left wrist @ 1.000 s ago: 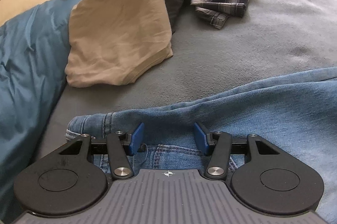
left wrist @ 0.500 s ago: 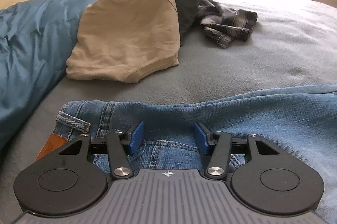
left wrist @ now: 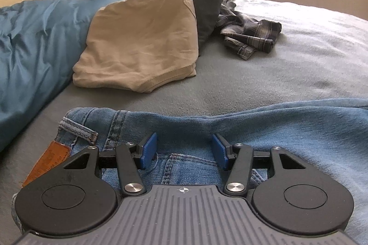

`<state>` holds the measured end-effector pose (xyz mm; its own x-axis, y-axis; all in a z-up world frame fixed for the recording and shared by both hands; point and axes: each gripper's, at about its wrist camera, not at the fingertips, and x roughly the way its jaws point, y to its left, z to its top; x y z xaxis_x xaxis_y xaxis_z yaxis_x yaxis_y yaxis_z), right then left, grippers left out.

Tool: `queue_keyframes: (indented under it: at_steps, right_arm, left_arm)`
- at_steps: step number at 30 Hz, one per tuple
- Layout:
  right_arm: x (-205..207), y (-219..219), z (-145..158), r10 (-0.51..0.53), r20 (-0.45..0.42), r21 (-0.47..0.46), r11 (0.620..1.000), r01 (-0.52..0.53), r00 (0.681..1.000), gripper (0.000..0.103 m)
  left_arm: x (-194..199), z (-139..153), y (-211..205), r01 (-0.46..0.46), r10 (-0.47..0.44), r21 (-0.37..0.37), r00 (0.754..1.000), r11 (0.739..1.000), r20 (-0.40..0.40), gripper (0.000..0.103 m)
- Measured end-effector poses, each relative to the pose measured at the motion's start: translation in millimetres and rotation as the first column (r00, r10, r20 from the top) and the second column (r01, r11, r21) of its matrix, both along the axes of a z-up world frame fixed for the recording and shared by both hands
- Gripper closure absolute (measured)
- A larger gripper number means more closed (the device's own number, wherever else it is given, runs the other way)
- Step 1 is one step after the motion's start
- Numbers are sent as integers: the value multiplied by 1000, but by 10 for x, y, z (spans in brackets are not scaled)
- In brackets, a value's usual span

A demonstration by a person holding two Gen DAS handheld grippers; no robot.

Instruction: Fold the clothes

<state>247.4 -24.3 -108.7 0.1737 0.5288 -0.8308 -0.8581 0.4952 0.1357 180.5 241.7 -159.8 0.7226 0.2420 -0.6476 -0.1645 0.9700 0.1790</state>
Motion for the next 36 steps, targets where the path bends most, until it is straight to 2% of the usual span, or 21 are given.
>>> queue_keyframes:
  at_steps: [2, 5, 6, 7, 24, 32, 36]
  right_arm:
    - [7, 24, -38, -17, -11, 12, 1000, 17, 1000, 71]
    - [17, 59, -94, -43, -28, 31, 999, 44, 999, 84]
    - [-12, 67, -63, -51, -8, 30, 998, 51, 999, 96]
    - [-41, 75, -31, -59, 13, 29, 998, 58, 998, 100]
    - [-17, 140, 255, -129, 231, 17, 992, 129, 964, 103]
    - [33, 136, 82, -129, 228, -15, 991, 136, 965, 103]
    - [127, 108, -139, -145, 201, -60, 985, 160, 969, 103]
  left_arm:
    - [-10, -9, -7, 0, 0, 5, 1000, 1000, 7, 50]
    - [-15, -14, -3, 1, -2, 4, 1000, 1000, 11, 50]
    - [-16, -16, -3, 2, -2, 5, 1000, 1000, 12, 50]
    - [-15, -17, -6, 3, -3, 7, 1000, 1000, 12, 50]
    - [98, 13, -155, 18, -17, 143, 1000, 990, -5, 48]
    - [150, -2, -178, 14, -15, 163, 1000, 987, 3, 48]
    - [153, 49, -223, 26, -28, 193, 1000, 981, 5, 48]
